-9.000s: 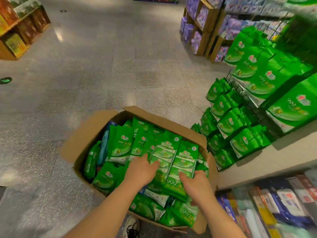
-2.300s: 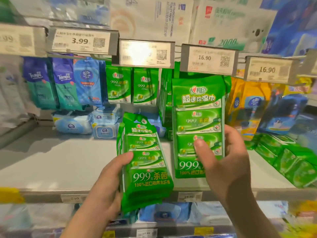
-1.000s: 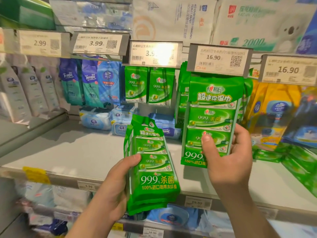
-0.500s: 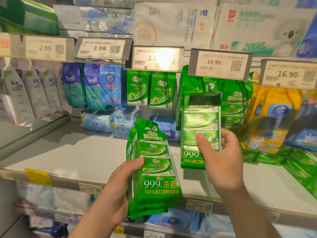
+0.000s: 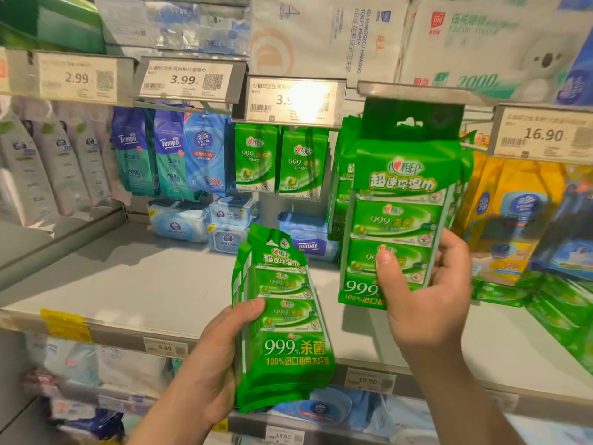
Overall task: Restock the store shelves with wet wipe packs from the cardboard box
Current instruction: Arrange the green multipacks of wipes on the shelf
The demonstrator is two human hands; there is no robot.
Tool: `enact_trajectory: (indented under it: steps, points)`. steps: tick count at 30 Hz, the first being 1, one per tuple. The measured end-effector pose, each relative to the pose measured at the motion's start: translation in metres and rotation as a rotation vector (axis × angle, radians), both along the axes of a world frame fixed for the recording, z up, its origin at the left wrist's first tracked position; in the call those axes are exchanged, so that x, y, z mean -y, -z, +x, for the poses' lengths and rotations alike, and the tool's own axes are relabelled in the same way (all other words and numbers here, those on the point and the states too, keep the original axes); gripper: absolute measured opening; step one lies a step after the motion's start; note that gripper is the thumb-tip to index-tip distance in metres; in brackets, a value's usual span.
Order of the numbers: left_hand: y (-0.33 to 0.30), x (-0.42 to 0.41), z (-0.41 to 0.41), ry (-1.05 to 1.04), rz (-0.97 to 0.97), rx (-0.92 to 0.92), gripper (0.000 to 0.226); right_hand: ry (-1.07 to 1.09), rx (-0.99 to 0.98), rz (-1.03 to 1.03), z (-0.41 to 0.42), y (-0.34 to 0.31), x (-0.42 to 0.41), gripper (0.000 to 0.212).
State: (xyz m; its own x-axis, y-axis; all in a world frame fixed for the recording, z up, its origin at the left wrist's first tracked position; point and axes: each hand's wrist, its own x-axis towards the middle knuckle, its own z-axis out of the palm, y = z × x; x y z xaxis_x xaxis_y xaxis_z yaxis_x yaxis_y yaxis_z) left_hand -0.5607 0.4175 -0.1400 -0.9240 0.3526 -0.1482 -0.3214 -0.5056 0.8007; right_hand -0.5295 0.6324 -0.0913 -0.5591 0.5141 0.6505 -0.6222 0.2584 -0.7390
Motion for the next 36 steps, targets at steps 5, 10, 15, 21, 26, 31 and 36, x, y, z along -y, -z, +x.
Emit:
enact_trajectory:
  steps: [5, 10, 15, 21, 26, 31, 36]
  points:
    - [0.004, 0.004, 0.003, 0.040, 0.004, 0.029, 0.090, -0.017, 0.082, -0.039, -0.006, -0.001, -0.001, 0.064]
    - [-0.011, -0.001, 0.002, -0.059, -0.058, -0.033, 0.061, 0.002, 0.172, -0.055, -0.013, 0.000, -0.005, 0.049]
    - [-0.013, -0.006, -0.001, -0.127, -0.045, -0.042, 0.030, -0.021, 0.270, -0.051, -0.019, -0.002, -0.009, 0.046]
    - [-0.009, -0.001, 0.006, -0.028, 0.009, 0.001, 0.061, -0.201, 0.474, -0.111, -0.025, 0.021, -0.015, 0.051]
    - [-0.005, 0.002, 0.006, 0.032, 0.053, 0.031, 0.093, -0.222, 0.424, -0.207, -0.035, 0.029, -0.016, 0.063]
    - [-0.005, 0.000, 0.007, 0.049, 0.077, 0.011, 0.093, -0.238, 0.384, -0.245, -0.046, 0.018, -0.016, 0.065]
    - [-0.005, 0.001, 0.008, 0.040, 0.070, 0.006, 0.095, -0.217, 0.400, -0.278, -0.057, 0.014, -0.015, 0.035]
